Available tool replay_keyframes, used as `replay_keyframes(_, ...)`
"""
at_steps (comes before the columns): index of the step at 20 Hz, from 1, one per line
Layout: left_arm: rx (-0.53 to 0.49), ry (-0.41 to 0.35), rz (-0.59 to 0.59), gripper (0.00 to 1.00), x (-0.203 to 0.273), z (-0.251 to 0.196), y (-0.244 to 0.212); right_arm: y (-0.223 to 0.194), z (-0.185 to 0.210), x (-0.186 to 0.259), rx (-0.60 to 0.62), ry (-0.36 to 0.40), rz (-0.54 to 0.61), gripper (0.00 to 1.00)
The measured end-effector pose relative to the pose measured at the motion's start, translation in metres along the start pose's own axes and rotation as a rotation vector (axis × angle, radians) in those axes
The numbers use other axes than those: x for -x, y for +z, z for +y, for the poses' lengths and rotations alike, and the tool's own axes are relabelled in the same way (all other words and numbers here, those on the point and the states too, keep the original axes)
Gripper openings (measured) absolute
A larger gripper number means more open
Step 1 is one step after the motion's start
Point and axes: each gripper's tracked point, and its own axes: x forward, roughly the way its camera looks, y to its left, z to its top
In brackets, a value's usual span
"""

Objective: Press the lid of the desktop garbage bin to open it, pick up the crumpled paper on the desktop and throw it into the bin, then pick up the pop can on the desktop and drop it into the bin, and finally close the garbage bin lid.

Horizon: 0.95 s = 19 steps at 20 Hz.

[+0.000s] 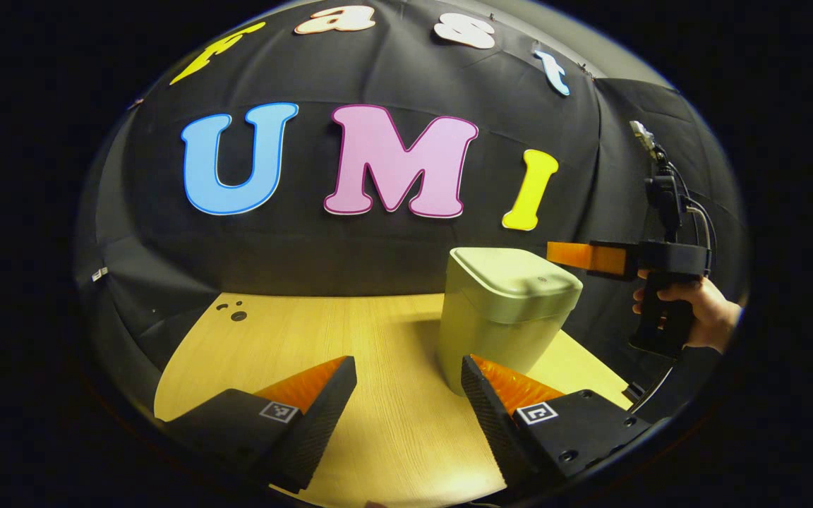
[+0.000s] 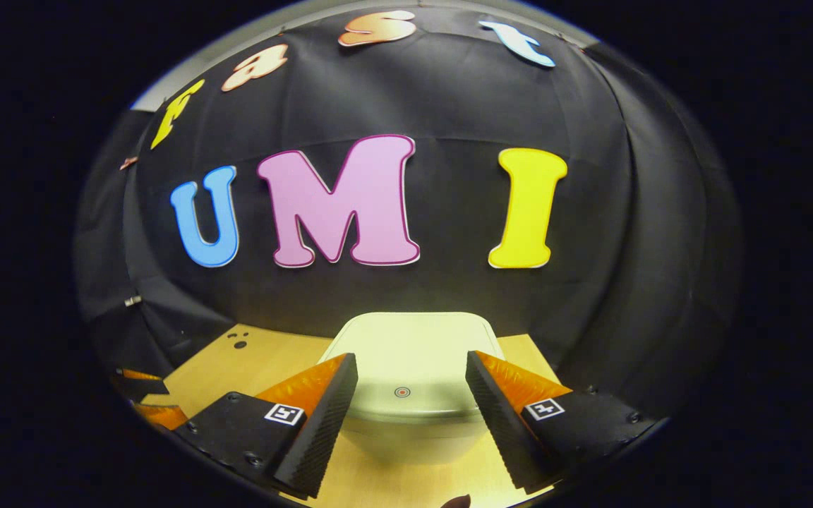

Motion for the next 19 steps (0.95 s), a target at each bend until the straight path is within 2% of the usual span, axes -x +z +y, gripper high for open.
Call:
replay_keyframes(5, -0.003, -0.013, -0.013, 0.96, -0.001, -0.005, 0.006, -0.002, 0.030, 0.035, 0.098, 0.053, -0.018, 0.98)
replay_keyframes(11, -0.002, -0.015, -0.022, 0.96, -0.001, -0.005, 0.010, -0.005, 0.051, 0.062, 0.103, 0.083, -0.026, 0.97)
replay_keyframes(19, 0.006, -0.013, -0.016, 0.96, -0.003, -0.002, 0.007, -0.026, 0.068, 0.074, 0.117, 0.102, -0.009, 0.96)
